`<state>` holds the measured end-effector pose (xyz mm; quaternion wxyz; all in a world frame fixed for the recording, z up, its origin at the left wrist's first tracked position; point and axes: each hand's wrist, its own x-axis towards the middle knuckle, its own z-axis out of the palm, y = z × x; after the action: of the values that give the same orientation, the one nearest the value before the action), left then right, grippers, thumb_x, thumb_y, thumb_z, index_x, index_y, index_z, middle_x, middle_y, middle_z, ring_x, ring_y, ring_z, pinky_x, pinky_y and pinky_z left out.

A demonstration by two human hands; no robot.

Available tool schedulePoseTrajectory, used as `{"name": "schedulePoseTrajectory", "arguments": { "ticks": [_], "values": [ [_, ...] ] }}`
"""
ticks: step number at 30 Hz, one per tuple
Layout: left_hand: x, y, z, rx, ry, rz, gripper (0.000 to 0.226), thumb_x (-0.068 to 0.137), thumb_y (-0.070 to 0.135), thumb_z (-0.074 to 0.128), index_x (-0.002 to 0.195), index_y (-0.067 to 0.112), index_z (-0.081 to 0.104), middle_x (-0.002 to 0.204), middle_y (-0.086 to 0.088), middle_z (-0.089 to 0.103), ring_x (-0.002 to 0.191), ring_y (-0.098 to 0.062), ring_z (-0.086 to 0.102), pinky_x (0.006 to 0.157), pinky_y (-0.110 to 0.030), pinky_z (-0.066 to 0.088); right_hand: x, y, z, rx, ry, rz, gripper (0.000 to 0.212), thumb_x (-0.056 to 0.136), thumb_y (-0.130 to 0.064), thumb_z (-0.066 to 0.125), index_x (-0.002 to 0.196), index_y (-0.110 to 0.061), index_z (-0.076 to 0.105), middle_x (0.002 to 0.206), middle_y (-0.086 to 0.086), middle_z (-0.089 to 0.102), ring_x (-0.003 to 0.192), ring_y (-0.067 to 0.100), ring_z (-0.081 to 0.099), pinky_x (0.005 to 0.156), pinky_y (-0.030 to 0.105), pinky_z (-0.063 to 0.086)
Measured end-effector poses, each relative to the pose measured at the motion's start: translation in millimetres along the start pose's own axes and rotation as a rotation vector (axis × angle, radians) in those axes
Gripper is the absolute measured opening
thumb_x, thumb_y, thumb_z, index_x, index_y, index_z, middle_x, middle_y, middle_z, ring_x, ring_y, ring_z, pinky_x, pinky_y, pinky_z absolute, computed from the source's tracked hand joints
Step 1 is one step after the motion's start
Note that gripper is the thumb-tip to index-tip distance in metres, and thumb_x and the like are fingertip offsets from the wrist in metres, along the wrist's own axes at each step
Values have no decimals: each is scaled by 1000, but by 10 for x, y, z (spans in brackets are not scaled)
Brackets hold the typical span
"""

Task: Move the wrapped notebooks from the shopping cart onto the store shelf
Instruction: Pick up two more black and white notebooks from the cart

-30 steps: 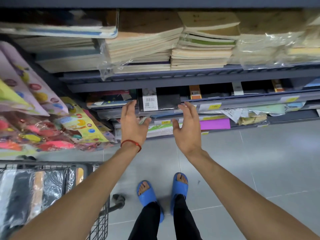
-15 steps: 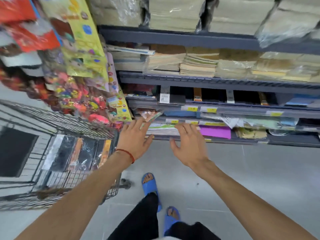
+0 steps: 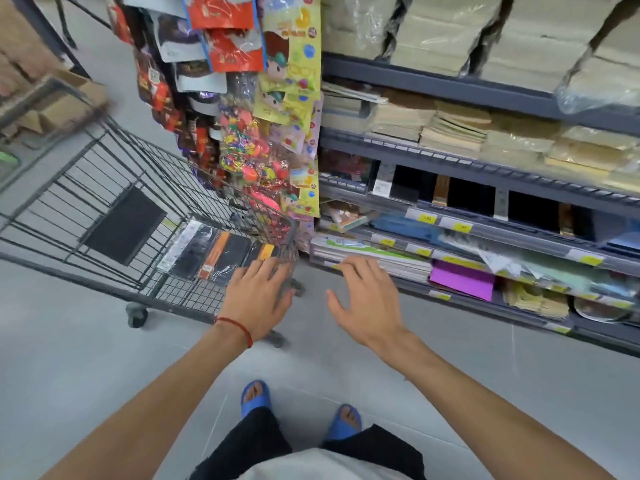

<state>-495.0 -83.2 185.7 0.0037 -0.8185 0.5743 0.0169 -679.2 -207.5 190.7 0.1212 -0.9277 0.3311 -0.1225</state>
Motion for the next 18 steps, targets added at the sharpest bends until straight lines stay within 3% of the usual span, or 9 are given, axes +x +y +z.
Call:
{"name": "schedulePoseTrajectory", "arguments": {
  "ticks": [8,13,18],
  "values": [
    [-471,-1091,-16,-20,11,-50,49,94,49,39,134,23,49,130,2,54,115,-22,54,89,-41,47,163,-1149,444,43,-17,-25,46,88,-43,58,122,-13,64,120,1,61,112,21,54,95,37,47],
    [-577,-1934,6,-69,4,-25,47,93,46,49,131,20,51,130,-2,55,114,-27,54,86,-43,49,351,-2037,824,132,-8,73,46,89,-39,59,124,-10,64,123,2,60,115,21,53,94,38,51],
    [-558,-2590,-49,-77,-27,55,48,94,47,44,134,20,49,132,-1,54,117,-25,52,90,-44,48,586,-2697,1073,150,-6,150,42,89,-37,59,123,-13,64,122,0,61,113,18,53,92,38,51]
  ]
}}
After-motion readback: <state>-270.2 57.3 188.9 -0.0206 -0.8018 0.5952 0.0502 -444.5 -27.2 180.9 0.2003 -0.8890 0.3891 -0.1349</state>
